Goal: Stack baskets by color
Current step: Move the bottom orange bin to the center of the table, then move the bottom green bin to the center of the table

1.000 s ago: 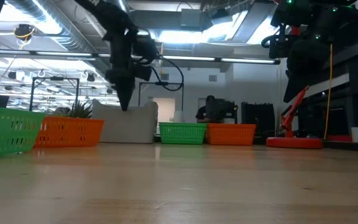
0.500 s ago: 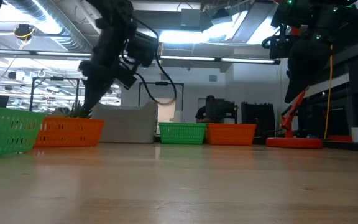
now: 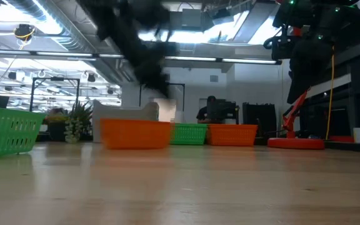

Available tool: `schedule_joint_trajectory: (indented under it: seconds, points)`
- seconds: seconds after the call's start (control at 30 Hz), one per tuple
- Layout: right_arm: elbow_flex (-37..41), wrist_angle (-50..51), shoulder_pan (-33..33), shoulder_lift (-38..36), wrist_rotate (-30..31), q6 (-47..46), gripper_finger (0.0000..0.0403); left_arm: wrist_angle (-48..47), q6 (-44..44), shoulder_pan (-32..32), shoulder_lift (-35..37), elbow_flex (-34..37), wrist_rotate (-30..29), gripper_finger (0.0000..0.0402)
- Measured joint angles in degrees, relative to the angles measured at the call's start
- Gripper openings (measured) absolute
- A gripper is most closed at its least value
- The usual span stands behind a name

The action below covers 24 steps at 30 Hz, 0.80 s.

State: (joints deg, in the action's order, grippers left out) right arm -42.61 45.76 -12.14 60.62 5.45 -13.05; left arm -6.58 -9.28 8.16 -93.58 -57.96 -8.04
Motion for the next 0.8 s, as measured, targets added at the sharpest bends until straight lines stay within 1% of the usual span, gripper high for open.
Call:
schedule_joint_trajectory:
  seconds: [0.03, 0.07, 0.1, 0.17, 0.2, 0.3, 0.37, 0.43, 0.5, 0.67, 0.73, 0.8]
  points:
    - [0.0, 0.0, 0.0, 0.0, -0.46, -0.37, 0.01, 2.2, -1.44, -1.0, 0.03, -1.65, 0.02, 0.0]
    - [0.0, 0.0, 0.01, 0.0, -0.68, -0.83, 0.01, 1.95, -2.72, -1.81, 0.14, -3.52, 0.04, 0.0]
    - [0.0, 0.0, 0.02, 0.0, -0.82, -1.56, 0.01, -0.56, -3.29, -2.37, 0.71, -5.27, 0.09, 0.0]
    - [0.0, 0.0, 0.01, -0.02, -1.19, -2.09, 0.01, -11.52, -2.95, -3.08, 2.24, -8.95, 0.06, 0.0]
    - [0.0, 0.01, 0.0, -0.02, -1.2, -2.31, 0.01, -17.84, -1.28, -3.5, 2.27, -11.18, -0.01, 0.0]
    - [0.0, 0.13, 0.01, -0.02, -1.49, -1.91, 0.01, -43.17, 8.26, -5.18, 2.93, -15.97, 0.44, 0.0]
    - [0.0, 0.3, 0.02, -0.02, -1.51, -1.78, 0.01, -52.01, 14.56, -7.9, 3.05, -18.02, 1.49, 0.0]
    - [0.0, 0.31, 0.0, -0.02, -1.51, -1.85, 0.01, -59.61, 22.0, -11.61, 4.18, -18.0, 2.19, 0.0]
    - [0.0, 0.31, 0.02, -0.02, -1.52, -1.84, 0.01, -63.65, 29.58, -15.62, 5.9, -16.85, 5.38, 0.0]
    - [0.0, 0.24, 0.04, -0.02, -0.74, -1.45, 0.01, -62.52, 45.34, -25.22, 8.87, -11.14, 17.1, 0.0]
    - [0.0, 0.24, 0.04, -0.02, -0.68, -1.44, 0.01, -62.23, 50.33, -27.77, 9.38, -8.38, 18.41, 0.0]
    - [0.0, 0.24, 0.04, -0.02, -0.65, -1.56, 0.01, -59.57, 53.96, -29.11, 9.38, -5.57, 19.1, 0.0]
